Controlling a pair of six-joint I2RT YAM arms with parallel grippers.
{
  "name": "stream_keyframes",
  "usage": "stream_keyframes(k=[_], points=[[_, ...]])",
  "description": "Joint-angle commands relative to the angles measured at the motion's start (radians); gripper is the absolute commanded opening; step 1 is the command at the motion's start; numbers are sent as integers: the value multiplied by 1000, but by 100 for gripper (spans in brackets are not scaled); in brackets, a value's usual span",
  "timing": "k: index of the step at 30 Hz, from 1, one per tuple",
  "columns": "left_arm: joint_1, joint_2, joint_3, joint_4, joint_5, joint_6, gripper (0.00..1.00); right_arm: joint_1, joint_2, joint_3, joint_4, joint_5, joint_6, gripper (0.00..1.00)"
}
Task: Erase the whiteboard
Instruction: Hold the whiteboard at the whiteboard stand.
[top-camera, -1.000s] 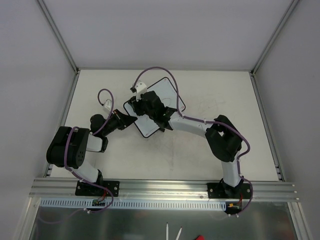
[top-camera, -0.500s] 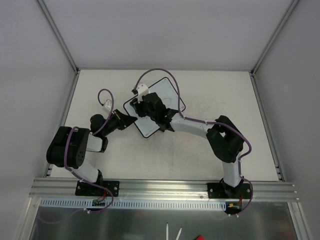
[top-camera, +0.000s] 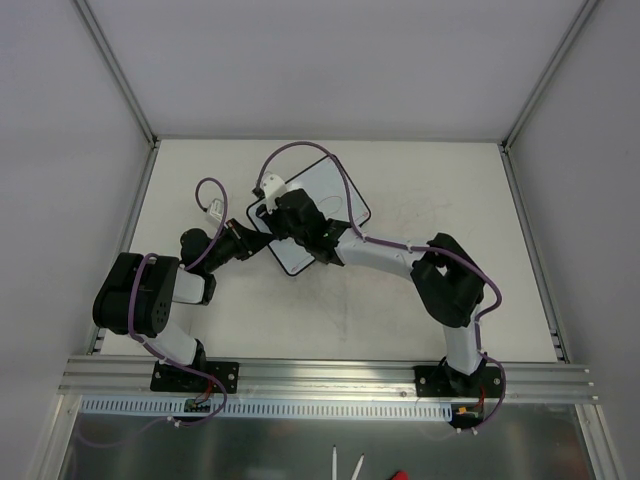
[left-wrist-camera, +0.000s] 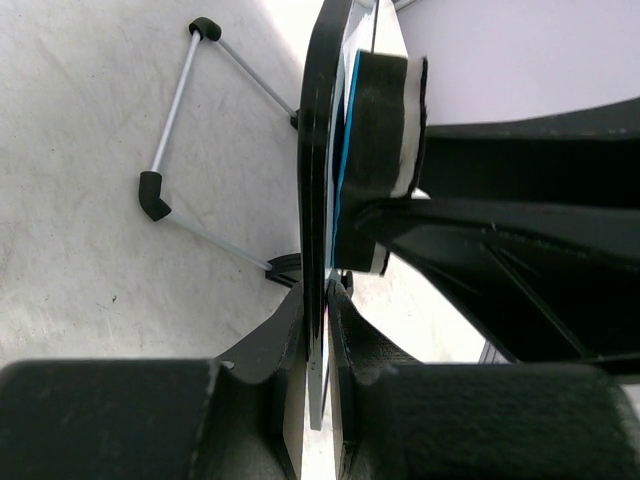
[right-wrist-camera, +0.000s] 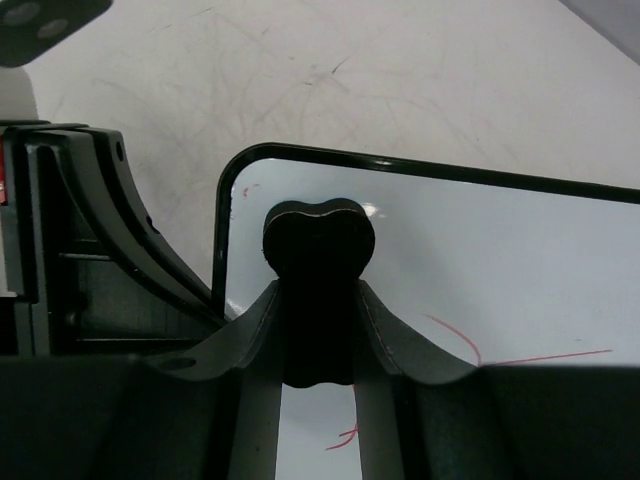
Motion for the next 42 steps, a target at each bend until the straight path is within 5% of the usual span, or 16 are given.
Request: stream_keyframes(k=[1,9,16,42], points=[[-12,-44,3,385,67,17,0,51,47,26,-84,-129,-30,0],[-12,-50,-3,382,65,22,0,54,36,14,-87,-210,-75,0],[-12,-58,0,375,67,22,0,-10,46,11,-113,-177,45,0],[-12,-58,14,364,73,19,0,-93,-25,-351,-90,-46,297,0]])
